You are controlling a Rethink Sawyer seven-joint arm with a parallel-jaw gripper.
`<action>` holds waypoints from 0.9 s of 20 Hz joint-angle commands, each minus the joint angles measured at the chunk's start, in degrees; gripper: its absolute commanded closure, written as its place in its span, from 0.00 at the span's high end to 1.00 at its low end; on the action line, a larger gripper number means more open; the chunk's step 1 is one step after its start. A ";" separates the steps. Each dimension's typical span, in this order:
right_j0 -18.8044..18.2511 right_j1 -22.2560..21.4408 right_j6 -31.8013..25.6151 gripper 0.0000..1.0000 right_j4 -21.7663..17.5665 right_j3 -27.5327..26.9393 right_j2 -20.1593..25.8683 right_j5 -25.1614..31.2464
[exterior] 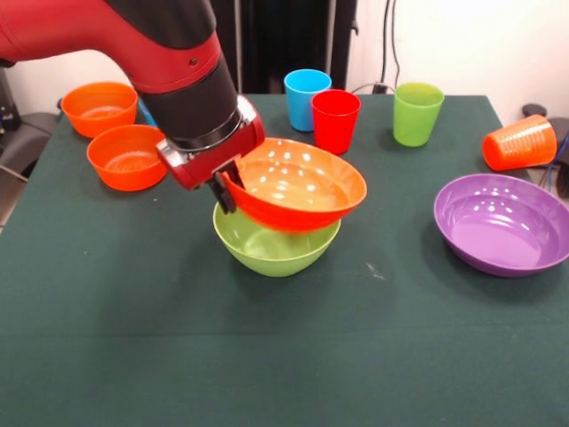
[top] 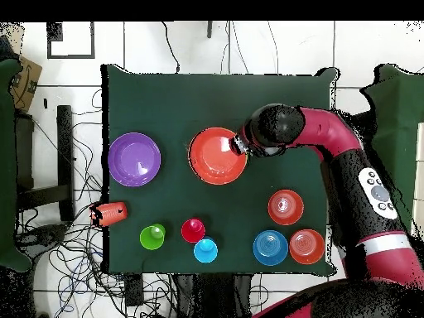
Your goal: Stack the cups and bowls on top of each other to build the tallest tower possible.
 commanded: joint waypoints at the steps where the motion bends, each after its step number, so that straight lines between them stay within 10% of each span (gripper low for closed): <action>1: 5.31 3.20 -9.79 0.00 -3.10 -11.51 -0.82 6.21; 18: 7.45 5.31 -12.44 0.00 -4.95 -14.73 -3.10 8.25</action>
